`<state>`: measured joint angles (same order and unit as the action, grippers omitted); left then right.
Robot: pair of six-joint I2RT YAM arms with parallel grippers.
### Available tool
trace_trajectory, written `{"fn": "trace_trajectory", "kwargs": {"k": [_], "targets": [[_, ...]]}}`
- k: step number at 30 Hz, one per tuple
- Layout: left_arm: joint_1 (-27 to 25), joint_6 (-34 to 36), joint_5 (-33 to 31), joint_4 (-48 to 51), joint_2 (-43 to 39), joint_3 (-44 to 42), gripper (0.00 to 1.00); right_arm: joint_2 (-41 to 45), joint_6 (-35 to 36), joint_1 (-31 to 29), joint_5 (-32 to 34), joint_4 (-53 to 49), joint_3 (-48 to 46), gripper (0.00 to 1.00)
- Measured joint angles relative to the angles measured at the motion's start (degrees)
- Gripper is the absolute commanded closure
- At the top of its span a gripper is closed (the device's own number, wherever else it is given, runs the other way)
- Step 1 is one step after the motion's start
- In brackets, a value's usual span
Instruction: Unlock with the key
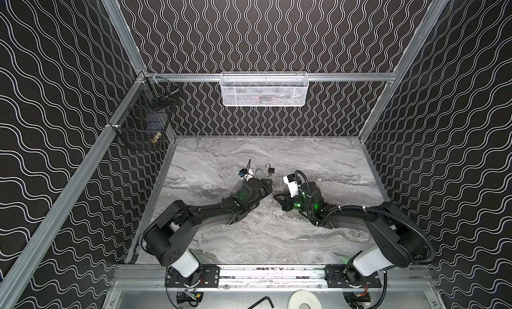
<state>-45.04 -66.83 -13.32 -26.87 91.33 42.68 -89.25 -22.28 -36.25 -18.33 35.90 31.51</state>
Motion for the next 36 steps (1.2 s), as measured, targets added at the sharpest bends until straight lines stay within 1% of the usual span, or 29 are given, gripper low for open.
{"fn": "trace_trajectory", "kwargs": {"k": [5,12,17,23,36], "targets": [[-1.0,0.9,-1.9,-3.0,1.2,-0.7,0.68,0.0,-0.8,0.1,0.1,-0.2,0.0,1.0],[-4.0,1.4,-7.1,-7.3,3.1,-1.9,0.69,0.0,-2.4,0.3,0.3,-0.6,-0.6,1.0],[-5.3,1.2,-9.6,-11.0,5.5,-2.3,0.7,0.0,-3.0,0.3,1.9,-1.4,-1.0,1.0],[-6.4,1.0,-10.1,-13.7,7.8,-1.7,0.72,2.1,-3.3,0.4,4.4,-2.3,-2.5,1.0],[-7.7,0.8,-10.7,-17.2,9.5,-1.8,0.78,3.7,-3.5,1.4,4.6,-3.0,-3.6,1.0]]}}
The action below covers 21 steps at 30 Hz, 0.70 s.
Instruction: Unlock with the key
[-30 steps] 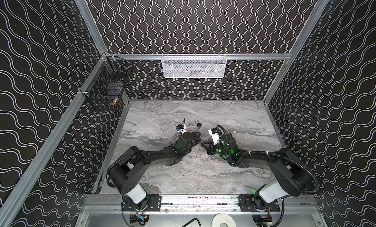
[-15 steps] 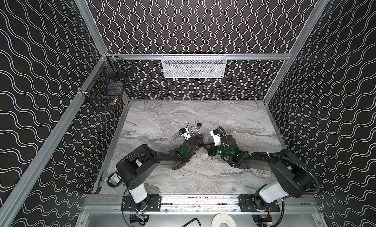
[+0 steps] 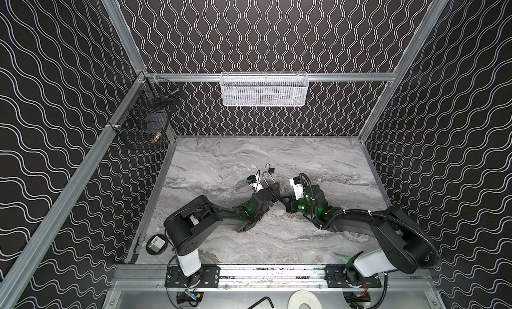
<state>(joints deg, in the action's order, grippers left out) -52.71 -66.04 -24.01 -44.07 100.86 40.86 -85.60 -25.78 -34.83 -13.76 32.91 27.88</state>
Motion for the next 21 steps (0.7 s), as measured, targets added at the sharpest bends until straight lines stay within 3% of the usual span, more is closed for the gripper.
{"fn": "trace_trajectory", "kwargs": {"k": [21], "targets": [[-3.2,-1.3,-1.2,-2.4,3.2,2.2,0.82,4.5,-0.2,4.4,-0.1,-2.6,-3.2,1.0]]}}
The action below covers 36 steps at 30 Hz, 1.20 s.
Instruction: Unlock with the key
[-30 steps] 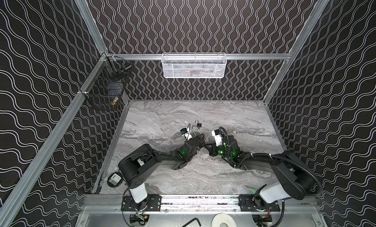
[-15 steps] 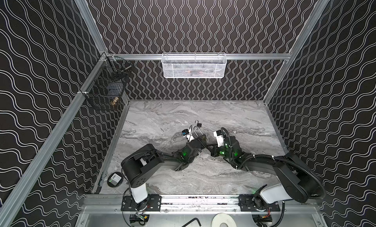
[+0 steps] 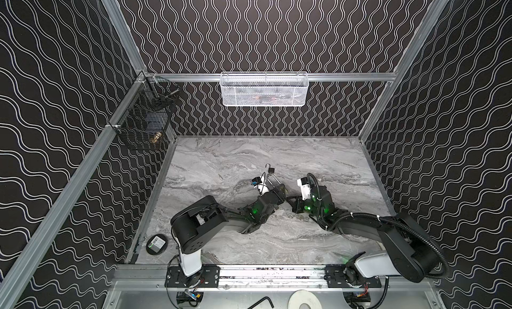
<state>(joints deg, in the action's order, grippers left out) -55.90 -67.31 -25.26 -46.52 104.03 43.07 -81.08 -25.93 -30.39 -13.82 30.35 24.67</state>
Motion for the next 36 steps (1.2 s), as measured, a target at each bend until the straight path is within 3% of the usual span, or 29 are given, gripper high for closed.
{"fn": "trace_trajectory", "kwargs": {"k": [36], "targets": [[-0.3,1.1,3.5,-0.7,0.7,-0.3,0.82,0.3,3.0,-0.1,-1.8,-0.4,-0.1,1.0]]}}
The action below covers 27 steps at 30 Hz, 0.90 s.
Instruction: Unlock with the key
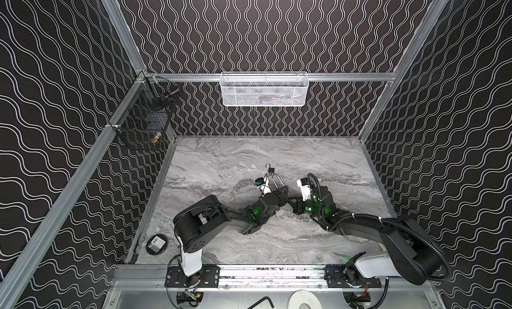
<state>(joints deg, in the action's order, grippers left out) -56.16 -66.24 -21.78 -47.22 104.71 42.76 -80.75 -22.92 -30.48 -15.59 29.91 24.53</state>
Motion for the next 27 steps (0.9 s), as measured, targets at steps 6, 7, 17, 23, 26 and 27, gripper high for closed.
{"fn": "trace_trajectory", "kwargs": {"k": [6,7,17,23,26,27], "targets": [[0.9,-1.3,1.5,0.4,-1.0,-1.3,0.82,-1.3,0.0,0.0,-1.6,0.0,0.7,1.0],[1.0,-1.3,1.9,0.4,-1.0,-1.4,0.82,-1.4,0.0,0.0,-1.6,0.0,0.7,1.0],[2.3,-3.0,4.4,3.2,-2.2,-1.1,0.82,-1.4,0.3,0.2,1.7,1.1,1.0,0.61],[2.2,-4.0,7.0,3.4,-1.7,-0.5,0.82,-1.5,1.0,0.1,2.6,3.5,1.4,0.58],[2.5,-4.0,7.7,3.0,-1.0,-0.1,0.83,-1.6,1.0,0.1,3.0,3.8,1.4,0.62],[2.4,-3.9,8.0,3.0,-0.7,-0.1,0.83,-1.7,1.1,0.1,3.0,3.9,1.5,0.63]]}}
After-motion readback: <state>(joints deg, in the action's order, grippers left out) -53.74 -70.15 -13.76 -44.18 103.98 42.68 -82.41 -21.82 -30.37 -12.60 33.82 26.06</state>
